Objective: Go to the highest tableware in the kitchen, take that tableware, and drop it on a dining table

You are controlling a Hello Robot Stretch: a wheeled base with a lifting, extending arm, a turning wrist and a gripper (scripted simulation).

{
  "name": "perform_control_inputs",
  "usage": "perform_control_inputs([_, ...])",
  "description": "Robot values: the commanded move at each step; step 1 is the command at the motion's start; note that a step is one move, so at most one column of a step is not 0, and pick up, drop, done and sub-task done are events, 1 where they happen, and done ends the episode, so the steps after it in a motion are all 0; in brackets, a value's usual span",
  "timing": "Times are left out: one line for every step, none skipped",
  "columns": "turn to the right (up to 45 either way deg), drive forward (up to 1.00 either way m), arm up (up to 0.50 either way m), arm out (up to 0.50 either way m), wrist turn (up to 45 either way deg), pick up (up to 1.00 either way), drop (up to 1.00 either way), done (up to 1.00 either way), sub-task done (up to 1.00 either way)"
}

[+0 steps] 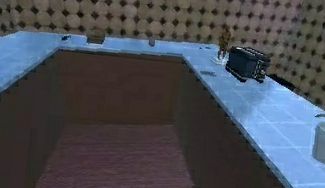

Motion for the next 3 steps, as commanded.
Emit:
perform_control_inputs([45.0,0.00,0.00,0.00,0.0,0.00,0.00,0.00,0.00])
perform_control_inputs([45.0,0.00,0.00,0.00,0.0,0.00,0.00,0.00,0.00])
perform_control_inputs([42.0,0.00,0.00,0.00,0.0,0.00,0.00,0.00,0.00])
